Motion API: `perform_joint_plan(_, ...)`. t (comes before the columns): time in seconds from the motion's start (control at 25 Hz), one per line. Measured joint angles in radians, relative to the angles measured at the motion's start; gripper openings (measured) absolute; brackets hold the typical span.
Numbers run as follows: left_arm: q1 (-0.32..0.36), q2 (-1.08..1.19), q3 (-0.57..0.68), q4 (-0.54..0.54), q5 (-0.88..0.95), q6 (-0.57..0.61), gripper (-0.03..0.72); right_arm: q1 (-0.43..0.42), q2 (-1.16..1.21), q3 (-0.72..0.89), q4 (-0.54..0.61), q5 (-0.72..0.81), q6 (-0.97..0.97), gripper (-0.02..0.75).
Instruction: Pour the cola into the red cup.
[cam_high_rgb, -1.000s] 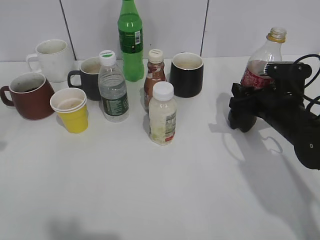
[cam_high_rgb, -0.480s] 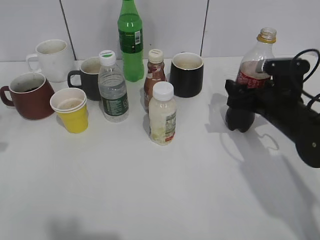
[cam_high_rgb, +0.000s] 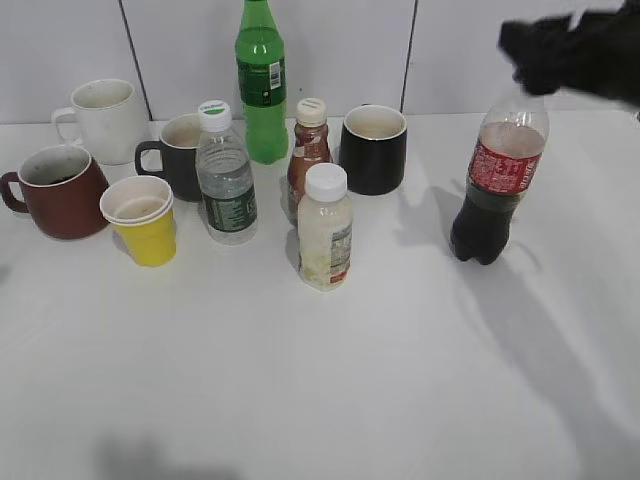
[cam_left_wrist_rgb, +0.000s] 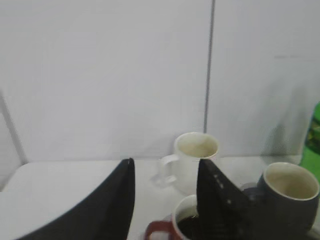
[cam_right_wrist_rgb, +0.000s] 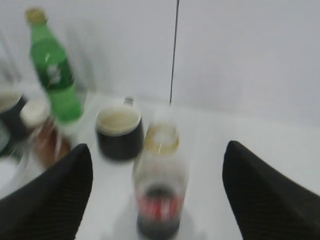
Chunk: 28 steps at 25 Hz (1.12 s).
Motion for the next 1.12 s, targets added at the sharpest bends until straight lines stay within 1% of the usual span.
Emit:
perform_joint_plan(0.12, -0.078, -0.128, -0.085, -0.026, 0.319, -0.008, 0.321, 0.0, -0.174, -0.02, -0.035, 0.257, 0.0, 0.622)
perform_joint_plan(0.24, -0.167, -0.278, -0.143, -0.075, 0.627, -0.01, 0.321, 0.009, -0.34, -0.023, -0.036, 0.529, 0.0, 0.61)
perform_joint_plan(0.4, -0.271, -0.418, -0.168, -0.115, 0.983, -0.01, 0.321, 0.048, -0.542, -0.023, -0.02, 0.848, 0.0, 0.599)
perform_joint_plan(0.52, -0.31, -0.534, -0.168, -0.161, 1.234, -0.01, 0.321, 0.067, -0.699, -0.022, -0.001, 1.082, 0.0, 0.596)
perform_joint_plan(0.64, -0.317, -0.646, -0.168, -0.209, 1.41, 0.033, 0.321, 0.069, -0.835, -0.005, 0.014, 1.294, -0.001, 0.596)
perform_joint_plan(0.76, -0.317, -0.745, -0.168, -0.238, 1.521, 0.103, 0.321, 0.069, -0.986, 0.032, 0.013, 1.458, -0.001, 0.596)
perform_joint_plan(0.92, -0.317, -0.85, -0.16, -0.266, 1.553, 0.202, 0.321, 0.069, -1.182, 0.097, -0.012, 1.6, -0.001, 0.596)
perform_joint_plan(1.04, -0.317, -0.903, -0.121, -0.327, 1.527, 0.254, 0.321, 0.069, -1.297, 0.145, -0.043, 1.675, -0.006, 0.596)
perform_joint_plan(1.12, -0.317, -0.925, -0.107, -0.37, 1.511, 0.297, 0.321, 0.069, -1.36, 0.153, -0.054, 1.673, -0.01, 0.596)
